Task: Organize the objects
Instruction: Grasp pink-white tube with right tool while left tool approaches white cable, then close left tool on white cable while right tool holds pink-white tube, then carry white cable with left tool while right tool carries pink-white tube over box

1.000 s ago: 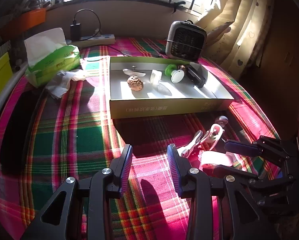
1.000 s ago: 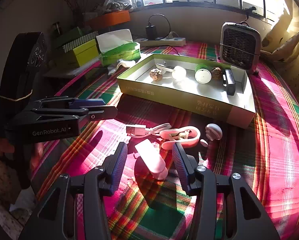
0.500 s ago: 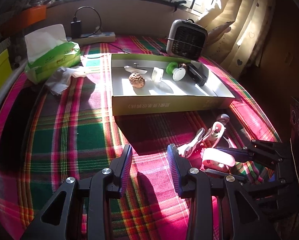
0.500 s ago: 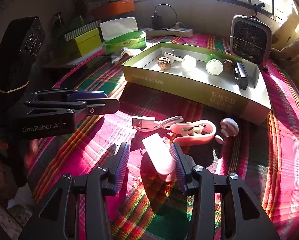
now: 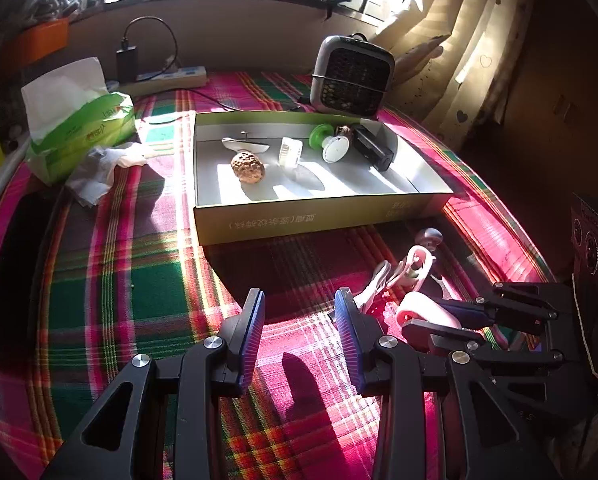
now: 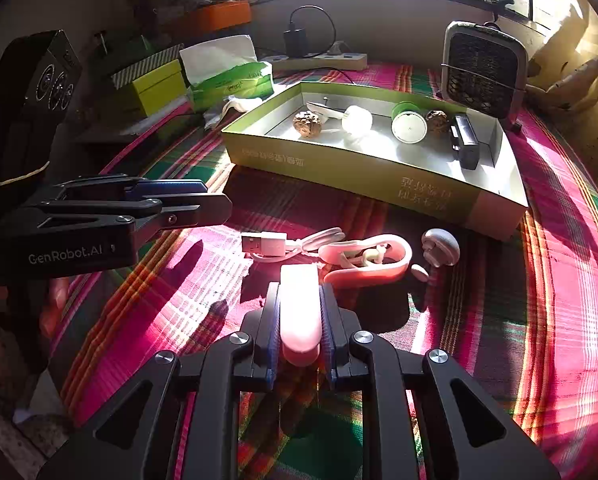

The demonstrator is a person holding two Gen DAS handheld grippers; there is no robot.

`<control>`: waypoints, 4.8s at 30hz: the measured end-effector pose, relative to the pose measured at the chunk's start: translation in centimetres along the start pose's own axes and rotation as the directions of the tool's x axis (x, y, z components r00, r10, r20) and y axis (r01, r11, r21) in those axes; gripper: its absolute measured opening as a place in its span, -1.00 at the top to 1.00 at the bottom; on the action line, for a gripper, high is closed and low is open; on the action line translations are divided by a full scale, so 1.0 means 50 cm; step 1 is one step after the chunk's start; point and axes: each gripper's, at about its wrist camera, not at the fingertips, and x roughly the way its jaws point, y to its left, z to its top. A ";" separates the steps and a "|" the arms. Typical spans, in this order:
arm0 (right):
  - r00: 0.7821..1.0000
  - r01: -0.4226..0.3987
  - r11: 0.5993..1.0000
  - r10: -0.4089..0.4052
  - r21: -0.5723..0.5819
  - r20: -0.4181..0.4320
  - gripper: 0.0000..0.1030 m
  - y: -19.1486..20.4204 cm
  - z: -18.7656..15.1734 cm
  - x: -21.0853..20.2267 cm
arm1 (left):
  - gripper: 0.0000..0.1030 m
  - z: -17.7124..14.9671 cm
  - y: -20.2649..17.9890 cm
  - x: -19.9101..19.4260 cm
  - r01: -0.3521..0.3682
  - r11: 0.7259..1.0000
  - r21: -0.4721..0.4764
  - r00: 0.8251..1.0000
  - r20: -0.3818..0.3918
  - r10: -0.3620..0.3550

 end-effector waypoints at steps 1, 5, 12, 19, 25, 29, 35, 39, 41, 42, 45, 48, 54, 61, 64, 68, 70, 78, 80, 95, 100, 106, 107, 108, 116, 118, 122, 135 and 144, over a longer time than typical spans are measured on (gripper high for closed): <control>1.000 0.002 1.000 -0.002 0.006 0.002 0.64 -0.003 -0.002 -0.004 | 0.34 0.002 -0.003 0.001 0.011 1.000 0.012 1.000 -0.001 -0.011; 1.000 0.012 0.999 -0.013 0.042 0.015 0.64 -0.019 -0.012 -0.024 | 0.34 0.008 -0.026 0.011 0.058 0.995 0.081 0.998 -0.028 -0.056; 0.999 0.039 0.995 -0.042 0.090 0.030 0.64 -0.044 -0.021 -0.050 | 0.34 0.015 -0.053 0.045 0.062 0.989 0.134 0.996 -0.076 -0.052; 0.998 0.046 0.993 -0.051 0.105 0.044 0.64 -0.057 -0.017 -0.060 | 0.34 0.017 -0.069 0.065 0.056 0.984 0.169 0.993 -0.111 -0.037; 0.998 0.034 0.993 -0.039 0.116 0.045 0.64 -0.064 -0.017 -0.057 | 0.34 0.015 -0.071 0.071 0.032 0.984 0.176 0.994 -0.107 -0.013; 0.998 0.027 0.992 -0.033 0.122 0.045 0.64 -0.068 -0.019 -0.055 | 0.34 0.015 -0.078 0.075 0.013 0.981 0.195 0.995 -0.101 0.007; 0.998 0.017 0.993 -0.024 0.120 0.051 0.64 -0.068 -0.016 -0.055 | 0.44 0.009 -0.096 0.075 -0.033 0.970 0.243 0.994 -0.091 0.056; 0.999 0.010 0.993 -0.016 0.119 0.049 0.64 -0.070 -0.018 -0.053 | 0.68 0.008 -0.099 0.074 -0.040 0.968 0.247 0.994 -0.088 0.064; 0.999 0.008 0.993 -0.014 0.120 0.048 0.64 -0.071 -0.019 -0.053 | 0.73 0.009 -0.099 0.074 -0.039 0.968 0.249 0.994 -0.088 0.063; 0.999 0.008 0.993 -0.013 0.121 0.047 0.64 -0.072 -0.020 -0.053 | 0.74 0.009 -0.100 0.074 -0.039 0.968 0.250 0.994 -0.088 0.063; 0.999 0.007 0.993 -0.013 0.121 0.048 0.64 -0.073 -0.019 -0.053 | 0.76 0.009 -0.100 0.074 -0.041 0.969 0.243 0.994 -0.088 0.064; 0.999 0.007 0.993 -0.013 0.121 0.047 0.64 -0.074 -0.019 -0.053 | 0.76 0.009 -0.099 0.074 -0.041 0.972 0.232 0.994 -0.087 0.063; 0.999 0.007 0.992 -0.012 0.122 0.047 0.64 -0.075 -0.019 -0.052 | 0.77 0.009 -0.100 0.072 -0.043 0.973 0.225 0.994 -0.086 0.063; 0.999 0.012 0.993 -0.018 0.118 0.052 0.64 -0.071 -0.016 -0.054 | 0.81 0.008 -0.101 0.064 -0.046 0.974 0.224 0.995 -0.076 0.064; 0.998 0.016 0.993 -0.022 0.115 0.056 0.64 -0.070 -0.012 -0.056 | 0.81 0.010 -0.098 0.061 -0.045 0.975 0.217 0.996 -0.070 0.062; 0.998 0.016 0.993 -0.023 0.113 0.056 0.64 -0.069 -0.009 -0.056 | 0.81 0.012 -0.095 0.056 -0.045 0.976 0.211 0.996 -0.063 0.060; 0.998 0.016 0.993 -0.023 0.113 0.058 0.64 -0.068 -0.008 -0.056 | 0.81 0.012 -0.095 0.054 -0.046 0.976 0.211 0.996 -0.060 0.060; 0.997 0.022 0.994 -0.030 0.110 0.073 0.64 -0.068 0.000 -0.063 | 0.81 0.020 -0.096 0.040 -0.043 0.978 0.206 0.998 -0.039 0.052; 0.996 0.024 0.994 -0.033 0.111 0.078 0.64 -0.068 0.004 -0.065 | 0.81 0.024 -0.095 0.035 -0.044 0.978 0.204 0.998 -0.032 0.051; 0.992 0.028 0.995 -0.040 0.097 0.120 0.64 -0.073 0.054 -0.081 | 0.81 0.060 -0.083 0.001 -0.070 0.982 0.176 0.997 0.026 0.066; 0.990 0.031 0.995 -0.043 0.090 0.134 0.64 -0.080 0.078 -0.081 | 0.81 0.075 -0.078 -0.003 -0.073 0.984 0.164 0.997 0.041 0.067; 0.990 0.033 0.995 -0.047 0.099 0.136 0.64 -0.096 0.109 -0.070 | 0.81 0.087 -0.065 0.004 -0.076 0.986 0.148 0.997 0.043 0.071; 0.989 0.033 0.994 -0.047 0.100 0.137 0.64 -0.098 0.115 -0.069 | 0.81 0.090 -0.064 0.005 -0.077 0.986 0.146 0.996 0.043 0.072; 0.990 0.034 0.994 -0.048 0.101 0.136 0.64 -0.101 0.119 -0.067 | 0.81 0.092 -0.063 0.006 -0.077 0.987 0.144 0.996 0.043 0.071; 0.990 0.041 0.994 -0.055 0.104 0.133 0.64 -0.122 0.163 -0.045 | 0.81 0.110 -0.045 0.025 -0.080 0.990 0.119 0.996 0.037 0.076; 0.989 0.047 0.994 -0.060 0.103 0.131 0.64 -0.128 0.177 -0.037 | 0.81 0.114 -0.041 0.031 -0.083 0.990 0.115 0.996 0.034 0.080; 0.990 0.048 0.994 -0.061 0.102 0.127 0.64 -0.138 0.208 -0.019 | 0.81 0.122 -0.029 0.043 -0.091 0.991 0.097 0.996 0.028 0.089; 0.997 0.028 0.994 -0.035 0.102 0.068 0.64 -0.156 0.287 0.074 | 0.81 0.141 -0.007 0.080 -0.102 0.993 0.063 0.995 0.013 0.102; 0.999 0.017 0.995 -0.022 0.101 0.045 0.64 -0.157 0.301 0.105 | 0.83 0.141 0.004 0.106 -0.103 0.993 0.054 0.994 -0.017 0.104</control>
